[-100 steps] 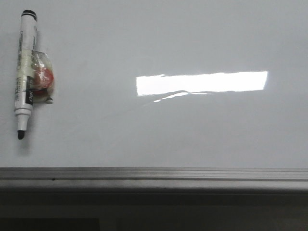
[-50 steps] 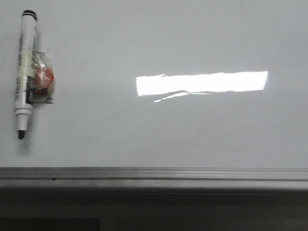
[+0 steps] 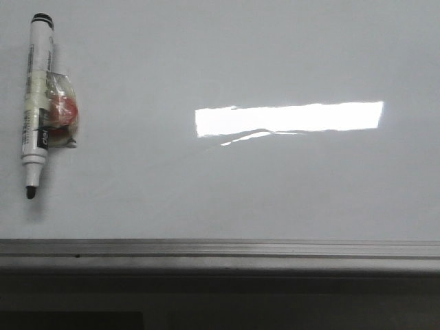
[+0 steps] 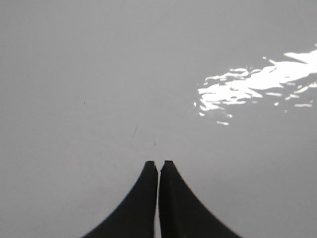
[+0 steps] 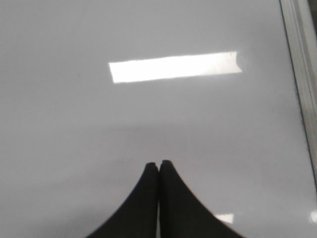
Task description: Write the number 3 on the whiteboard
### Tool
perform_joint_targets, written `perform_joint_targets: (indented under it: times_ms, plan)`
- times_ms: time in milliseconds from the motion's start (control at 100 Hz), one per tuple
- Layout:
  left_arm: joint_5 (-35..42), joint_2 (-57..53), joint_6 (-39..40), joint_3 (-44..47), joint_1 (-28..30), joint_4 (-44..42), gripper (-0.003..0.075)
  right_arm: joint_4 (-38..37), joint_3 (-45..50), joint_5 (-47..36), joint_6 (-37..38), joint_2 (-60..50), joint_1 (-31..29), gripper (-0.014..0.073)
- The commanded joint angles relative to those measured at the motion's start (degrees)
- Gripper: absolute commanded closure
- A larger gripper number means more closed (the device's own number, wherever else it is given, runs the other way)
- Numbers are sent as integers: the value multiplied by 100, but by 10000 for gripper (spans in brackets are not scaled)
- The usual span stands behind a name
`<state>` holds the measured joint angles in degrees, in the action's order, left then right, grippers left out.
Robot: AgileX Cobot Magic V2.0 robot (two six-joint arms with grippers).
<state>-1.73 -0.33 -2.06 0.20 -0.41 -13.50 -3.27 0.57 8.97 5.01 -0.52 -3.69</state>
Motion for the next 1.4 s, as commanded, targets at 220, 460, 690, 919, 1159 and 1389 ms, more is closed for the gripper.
perform_joint_targets:
  times_ms: [220, 460, 690, 919, 1159, 1389]
  plan:
    - [316, -31, 170, -108, 195, 927, 741, 657, 129, -760, -31, -58, -16, 645]
    - [-837, 760, 153, -1305, 565, 1046, 741, 1020, -491, -242, -20, 846, 424, 644]
    - [-751, 1092, 153, -1643, 578, 1114, 729, 842, -1433, 618, -33, 2058, 722, 645]
    - [501, 1354, 153, -1493, 559, 1492, 409, 842, -1476, 391, -33, 2648, 722, 645]
    - [815, 1847, 142, -1479, -92, 775, 379, 842, -1476, 220, -33, 2686, 722, 645]
    - [989, 2492, 206, -1479, -2161, 1014, 379, 842, -1476, 167, -33, 2686, 722, 645]
